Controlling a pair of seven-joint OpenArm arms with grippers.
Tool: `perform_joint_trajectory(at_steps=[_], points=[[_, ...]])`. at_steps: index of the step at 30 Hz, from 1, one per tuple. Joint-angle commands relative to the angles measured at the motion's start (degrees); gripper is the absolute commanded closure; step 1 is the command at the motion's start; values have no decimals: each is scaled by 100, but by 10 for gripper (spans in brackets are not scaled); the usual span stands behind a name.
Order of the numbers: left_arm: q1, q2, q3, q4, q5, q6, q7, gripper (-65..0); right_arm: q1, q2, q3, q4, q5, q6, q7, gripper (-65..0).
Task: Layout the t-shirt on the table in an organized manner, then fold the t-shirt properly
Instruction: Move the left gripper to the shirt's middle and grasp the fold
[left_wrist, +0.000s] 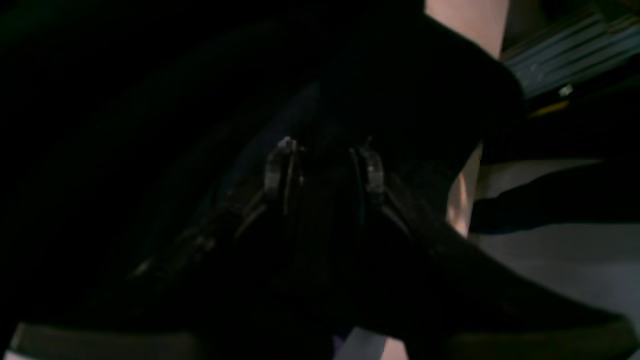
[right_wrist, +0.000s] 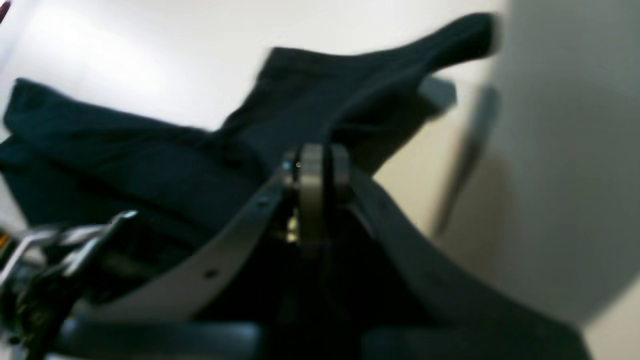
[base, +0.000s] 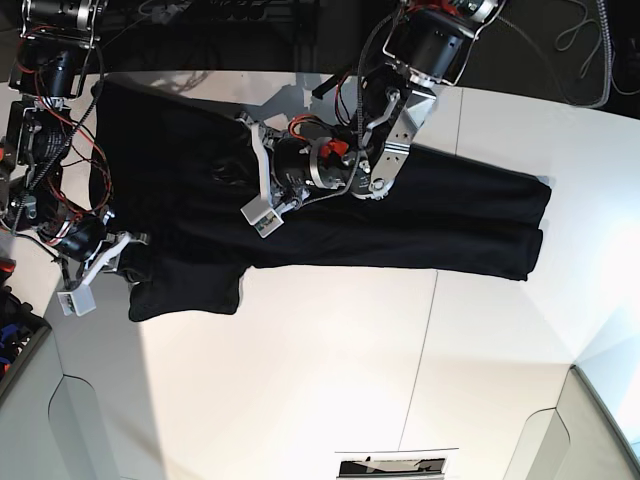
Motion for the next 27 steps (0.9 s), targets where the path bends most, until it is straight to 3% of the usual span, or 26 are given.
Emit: perform_joint_trajectory(at_steps=[1, 13, 19, 21, 23, 27], points=[[-131, 15, 0, -85, 197, 136, 52, -184, 55, 109, 13, 197, 155, 31, 52, 0], [-258, 33, 0, -352, 192, 136, -31, -184, -1801, 109, 15, 1871, 249, 72, 72, 0], [-258, 28, 0, -304, 133, 125, 59, -184, -2129, 107, 15, 1934, 127, 68, 70, 0], [-258, 28, 0, -212, -13, -54, 125, -185, -2129, 107, 15, 1934, 131, 66, 70, -205], [-256, 28, 0, -101, -166, -54, 151, -185, -2129, 109, 15, 1954, 151, 68, 68, -333], [-256, 28, 0, 214, -295, -54, 197, -185, -2131, 105, 48, 2186, 190, 66, 39, -343]])
